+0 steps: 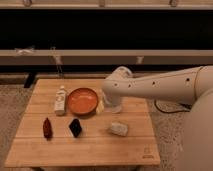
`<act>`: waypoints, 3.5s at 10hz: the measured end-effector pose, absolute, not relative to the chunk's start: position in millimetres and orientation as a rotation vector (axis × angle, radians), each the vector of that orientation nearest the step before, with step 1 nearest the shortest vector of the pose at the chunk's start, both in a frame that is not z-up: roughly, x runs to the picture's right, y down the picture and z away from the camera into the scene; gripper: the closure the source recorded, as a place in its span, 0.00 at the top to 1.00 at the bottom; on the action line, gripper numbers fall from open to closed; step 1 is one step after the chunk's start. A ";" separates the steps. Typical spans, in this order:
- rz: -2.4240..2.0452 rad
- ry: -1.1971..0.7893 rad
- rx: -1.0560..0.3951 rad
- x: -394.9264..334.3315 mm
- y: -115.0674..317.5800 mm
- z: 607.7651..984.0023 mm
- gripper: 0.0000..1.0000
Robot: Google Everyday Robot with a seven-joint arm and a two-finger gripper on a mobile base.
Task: Place the ceramic cup over the eraser
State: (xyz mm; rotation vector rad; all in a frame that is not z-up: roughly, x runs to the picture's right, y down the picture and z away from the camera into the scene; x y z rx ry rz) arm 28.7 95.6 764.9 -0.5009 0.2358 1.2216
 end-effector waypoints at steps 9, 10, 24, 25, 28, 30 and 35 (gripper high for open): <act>1.190 0.305 -0.464 47.8 69.2 849.1 0.80; 1.190 0.310 -0.461 48.0 68.3 856.5 0.80; 1.044 0.341 -0.523 39.4 67.0 810.7 0.00; 1.022 0.319 -0.528 31.6 68.3 786.3 0.00; 0.956 0.240 -0.545 1.7 82.0 715.3 0.00; 0.905 0.188 -0.556 -19.5 92.1 681.2 0.00; 0.749 0.056 -0.583 -101.8 85.8 649.8 0.00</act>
